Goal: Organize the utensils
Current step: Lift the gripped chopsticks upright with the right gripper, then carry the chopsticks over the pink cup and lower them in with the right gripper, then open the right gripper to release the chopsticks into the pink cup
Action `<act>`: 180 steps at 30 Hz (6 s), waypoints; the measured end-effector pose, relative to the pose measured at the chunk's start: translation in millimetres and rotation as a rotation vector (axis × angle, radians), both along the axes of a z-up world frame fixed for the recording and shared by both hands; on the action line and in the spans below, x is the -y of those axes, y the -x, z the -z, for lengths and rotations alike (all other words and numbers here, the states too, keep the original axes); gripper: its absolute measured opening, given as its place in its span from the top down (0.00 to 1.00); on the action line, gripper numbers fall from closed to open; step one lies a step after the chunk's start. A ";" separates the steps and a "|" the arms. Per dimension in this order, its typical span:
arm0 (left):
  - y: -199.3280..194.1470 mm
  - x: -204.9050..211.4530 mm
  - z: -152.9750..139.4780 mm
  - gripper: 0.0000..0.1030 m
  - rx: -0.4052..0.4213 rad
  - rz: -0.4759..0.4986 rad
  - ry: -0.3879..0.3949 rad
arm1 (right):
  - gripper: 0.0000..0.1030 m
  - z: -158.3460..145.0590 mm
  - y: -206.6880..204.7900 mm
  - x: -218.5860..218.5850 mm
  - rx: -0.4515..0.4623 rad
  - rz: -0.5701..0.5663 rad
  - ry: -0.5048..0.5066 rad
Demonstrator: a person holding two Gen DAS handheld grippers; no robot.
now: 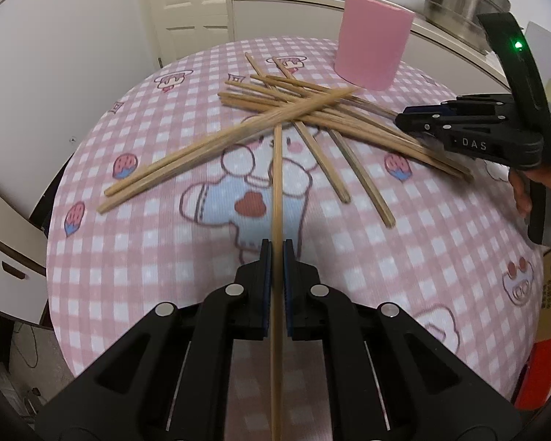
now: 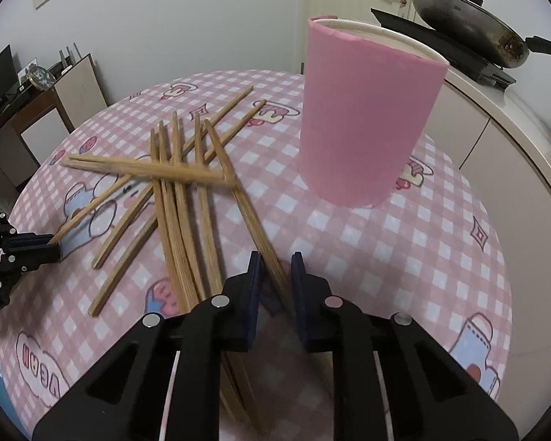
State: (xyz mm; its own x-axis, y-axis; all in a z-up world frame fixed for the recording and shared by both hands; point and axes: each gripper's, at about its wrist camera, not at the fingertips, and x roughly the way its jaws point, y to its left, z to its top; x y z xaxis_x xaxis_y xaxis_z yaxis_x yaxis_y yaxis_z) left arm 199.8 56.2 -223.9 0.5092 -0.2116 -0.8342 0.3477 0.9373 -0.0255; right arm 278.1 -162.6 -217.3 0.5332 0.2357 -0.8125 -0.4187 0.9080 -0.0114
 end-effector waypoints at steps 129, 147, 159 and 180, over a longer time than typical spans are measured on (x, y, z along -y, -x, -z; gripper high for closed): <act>-149.0 126.9 -171.3 0.94 0.904 -0.195 0.484 | 0.95 -199.5 -58.5 57.0 0.430 -0.005 -0.231; -143.0 130.3 -126.3 0.93 0.747 -0.124 0.383 | 0.95 -159.5 -52.4 54.6 0.329 0.026 -0.202; -132.9 129.4 -128.1 0.37 0.695 -0.124 0.338 | 0.95 -156.2 -48.6 61.3 0.297 0.065 -0.209; -64.6 91.7 -161.2 0.37 0.607 -0.130 0.279 | 0.77 -177.0 4.9 52.0 0.320 0.081 -0.191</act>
